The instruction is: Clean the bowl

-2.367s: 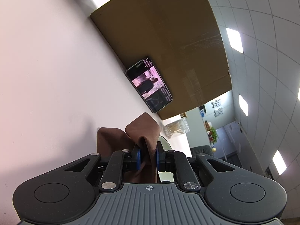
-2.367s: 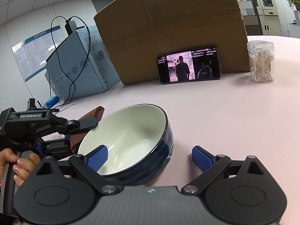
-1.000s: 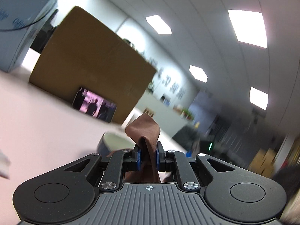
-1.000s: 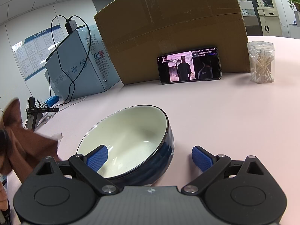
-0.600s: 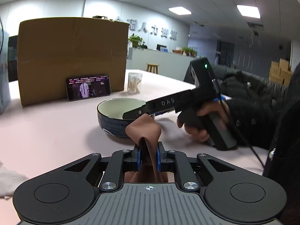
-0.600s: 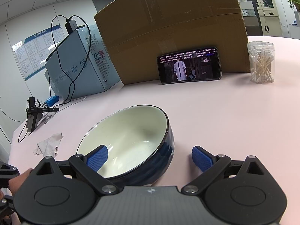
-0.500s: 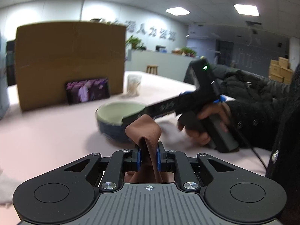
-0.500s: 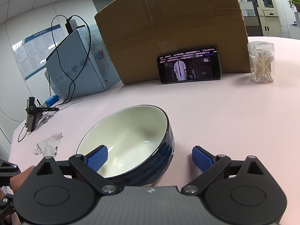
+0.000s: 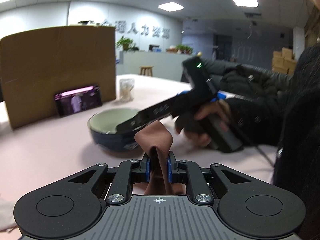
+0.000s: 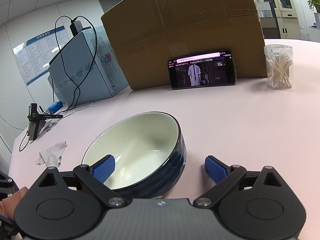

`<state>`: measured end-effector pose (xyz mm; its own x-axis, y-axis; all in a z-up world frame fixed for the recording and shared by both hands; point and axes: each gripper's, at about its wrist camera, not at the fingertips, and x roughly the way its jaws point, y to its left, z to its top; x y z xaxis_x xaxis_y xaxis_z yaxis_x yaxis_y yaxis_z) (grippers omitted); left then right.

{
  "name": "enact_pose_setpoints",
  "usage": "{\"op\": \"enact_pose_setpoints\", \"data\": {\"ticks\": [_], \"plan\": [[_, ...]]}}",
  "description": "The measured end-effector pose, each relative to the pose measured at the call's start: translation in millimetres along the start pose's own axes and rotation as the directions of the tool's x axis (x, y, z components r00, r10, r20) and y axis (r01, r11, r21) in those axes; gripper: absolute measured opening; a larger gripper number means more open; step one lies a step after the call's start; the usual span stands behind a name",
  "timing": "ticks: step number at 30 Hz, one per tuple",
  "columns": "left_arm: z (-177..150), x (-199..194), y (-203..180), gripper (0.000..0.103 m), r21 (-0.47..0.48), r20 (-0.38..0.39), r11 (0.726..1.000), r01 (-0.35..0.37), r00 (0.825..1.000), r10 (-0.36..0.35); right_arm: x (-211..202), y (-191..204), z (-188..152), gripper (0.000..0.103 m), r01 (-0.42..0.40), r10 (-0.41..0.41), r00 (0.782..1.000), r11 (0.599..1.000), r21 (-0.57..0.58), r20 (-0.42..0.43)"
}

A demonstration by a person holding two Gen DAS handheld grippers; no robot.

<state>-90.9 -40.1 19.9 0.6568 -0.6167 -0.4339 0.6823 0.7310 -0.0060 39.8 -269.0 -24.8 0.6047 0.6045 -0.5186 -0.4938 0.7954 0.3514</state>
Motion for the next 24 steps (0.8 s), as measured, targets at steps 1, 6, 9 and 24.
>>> {"op": "enact_pose_setpoints", "data": {"ticks": [1,6,9,24], "plan": [[0,1,0,0.045,-0.002,-0.005,1.0,-0.014,1.0,0.014,0,0,0,0.098,0.0,0.0,1.0,1.0,0.0,0.0],[2,5,-3,0.062,0.015,-0.02,1.0,-0.02,1.0,0.02,0,0,0,0.098,0.0,0.0,1.0,1.0,0.0,0.0],[2,6,-2,0.073,0.012,-0.023,0.999,-0.034,0.999,0.034,1,0,1,0.098,0.0,0.0,1.0,1.0,-0.001,0.0],[9,-1,9,0.102,-0.034,0.071,0.996,-0.088,0.993,0.091,0,1,1,0.098,0.0,0.0,1.0,1.0,-0.002,0.0]]}}
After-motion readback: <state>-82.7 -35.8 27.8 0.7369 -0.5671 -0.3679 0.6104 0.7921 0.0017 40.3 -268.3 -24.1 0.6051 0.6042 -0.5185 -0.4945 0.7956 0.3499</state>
